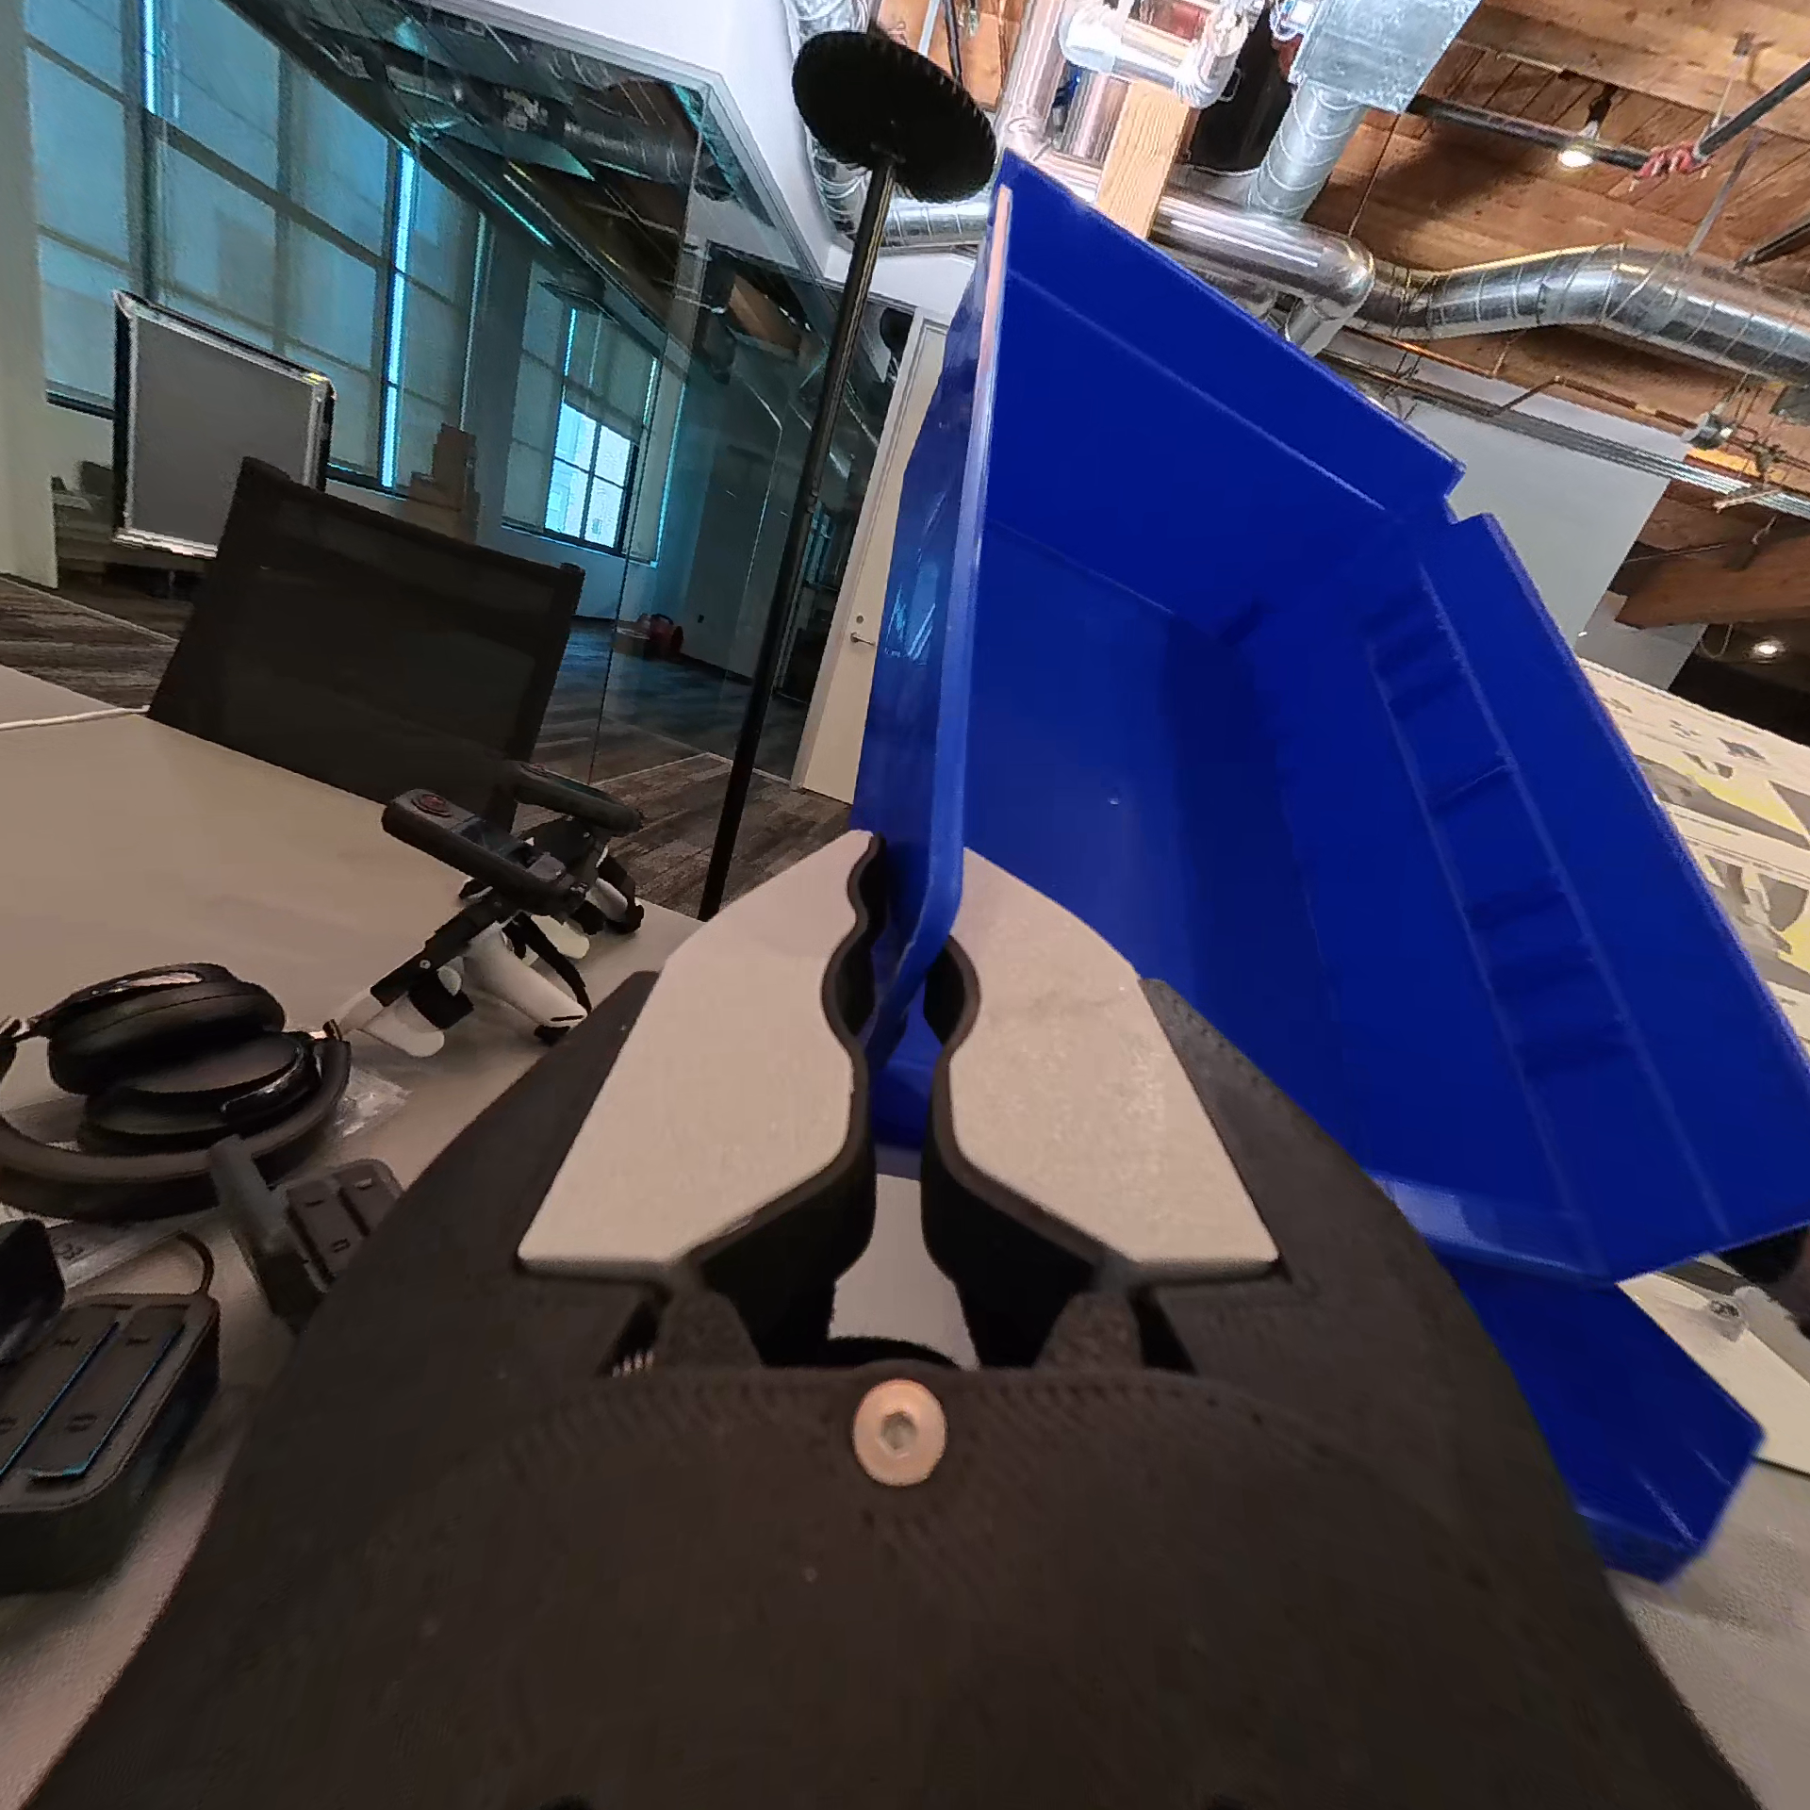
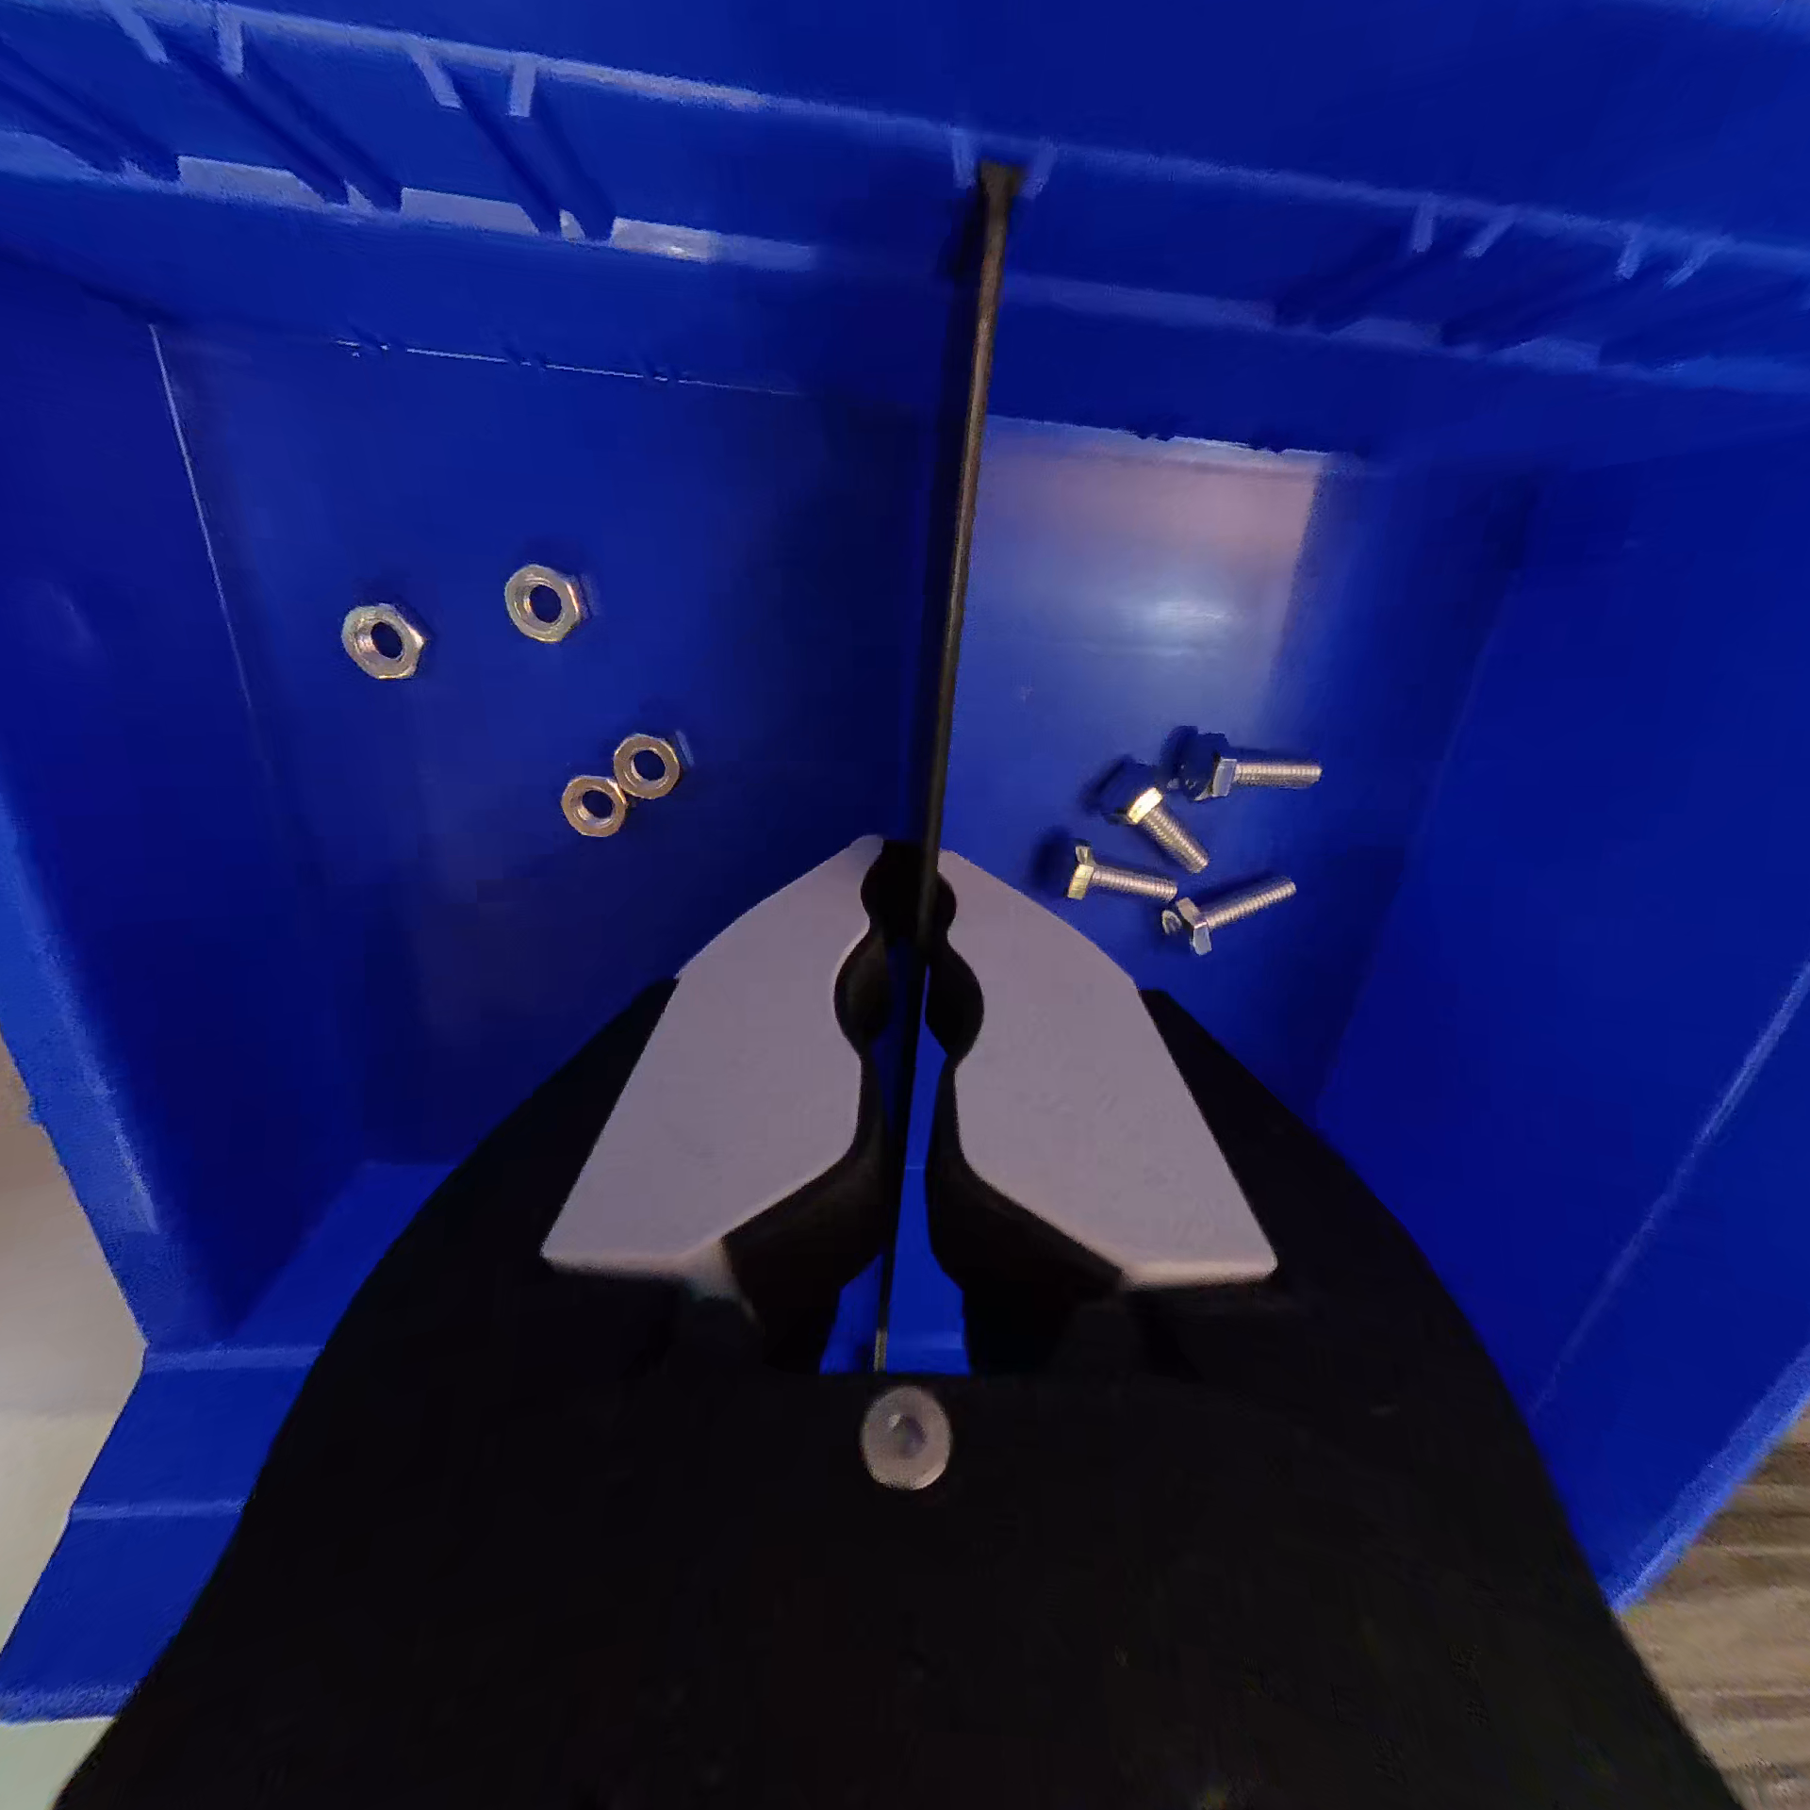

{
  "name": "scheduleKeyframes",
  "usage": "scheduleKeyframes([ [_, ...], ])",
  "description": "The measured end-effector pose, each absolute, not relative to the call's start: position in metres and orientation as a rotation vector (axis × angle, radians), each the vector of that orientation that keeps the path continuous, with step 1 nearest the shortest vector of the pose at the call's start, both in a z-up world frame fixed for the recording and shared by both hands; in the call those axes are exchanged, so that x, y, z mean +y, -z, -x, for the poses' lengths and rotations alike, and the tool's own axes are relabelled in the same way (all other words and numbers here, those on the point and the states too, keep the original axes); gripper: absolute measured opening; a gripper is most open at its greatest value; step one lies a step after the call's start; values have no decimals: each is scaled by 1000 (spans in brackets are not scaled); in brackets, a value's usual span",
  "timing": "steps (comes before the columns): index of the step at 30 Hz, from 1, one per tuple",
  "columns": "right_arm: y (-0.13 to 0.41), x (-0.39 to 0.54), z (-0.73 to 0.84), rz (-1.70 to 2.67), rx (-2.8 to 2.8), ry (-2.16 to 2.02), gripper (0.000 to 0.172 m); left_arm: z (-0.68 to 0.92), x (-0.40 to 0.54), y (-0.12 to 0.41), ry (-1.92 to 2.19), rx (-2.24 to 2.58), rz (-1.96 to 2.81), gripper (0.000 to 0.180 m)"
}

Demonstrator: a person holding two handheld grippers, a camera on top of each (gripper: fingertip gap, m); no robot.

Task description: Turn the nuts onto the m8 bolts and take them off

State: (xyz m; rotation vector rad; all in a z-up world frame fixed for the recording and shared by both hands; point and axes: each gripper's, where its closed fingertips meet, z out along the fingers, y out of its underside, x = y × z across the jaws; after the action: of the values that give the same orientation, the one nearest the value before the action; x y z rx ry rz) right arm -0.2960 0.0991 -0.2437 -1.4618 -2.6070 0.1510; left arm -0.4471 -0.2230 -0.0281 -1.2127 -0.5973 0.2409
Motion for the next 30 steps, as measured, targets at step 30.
scheduleKeyframes([
  [30,-37,72,242,1287,-1701,-1180,46,376,-184,-39,-250,-483,1088,5],
])
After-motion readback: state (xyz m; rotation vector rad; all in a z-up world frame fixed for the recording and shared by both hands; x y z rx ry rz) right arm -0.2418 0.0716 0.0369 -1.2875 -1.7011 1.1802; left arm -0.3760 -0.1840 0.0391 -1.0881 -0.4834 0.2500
